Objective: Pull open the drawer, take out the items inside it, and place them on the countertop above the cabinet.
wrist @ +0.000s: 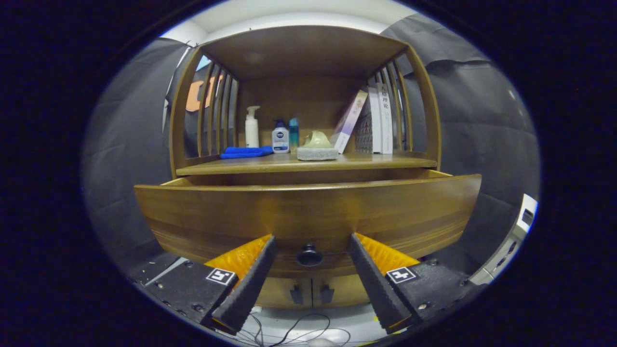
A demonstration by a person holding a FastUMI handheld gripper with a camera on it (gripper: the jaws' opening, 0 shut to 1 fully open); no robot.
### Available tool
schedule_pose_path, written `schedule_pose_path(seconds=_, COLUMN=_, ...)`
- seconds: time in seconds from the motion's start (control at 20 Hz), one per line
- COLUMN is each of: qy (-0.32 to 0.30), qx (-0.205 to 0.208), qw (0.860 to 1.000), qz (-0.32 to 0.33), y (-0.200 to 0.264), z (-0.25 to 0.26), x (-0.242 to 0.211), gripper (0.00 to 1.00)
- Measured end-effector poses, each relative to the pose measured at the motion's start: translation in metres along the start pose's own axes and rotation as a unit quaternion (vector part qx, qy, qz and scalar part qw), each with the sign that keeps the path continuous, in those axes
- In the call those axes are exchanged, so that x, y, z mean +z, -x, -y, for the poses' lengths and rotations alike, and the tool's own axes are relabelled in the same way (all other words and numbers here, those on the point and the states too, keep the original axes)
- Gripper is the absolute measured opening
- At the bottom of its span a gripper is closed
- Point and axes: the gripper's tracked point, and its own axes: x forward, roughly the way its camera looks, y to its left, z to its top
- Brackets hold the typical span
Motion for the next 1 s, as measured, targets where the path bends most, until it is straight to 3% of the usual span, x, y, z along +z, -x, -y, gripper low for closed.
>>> schedule_pose_path(seconds=1.0, qy=0.02, qx=0.0, qw=1.0, qz=-0.016, y=-0.093, z=-0.002, x=0.01, gripper=0.99)
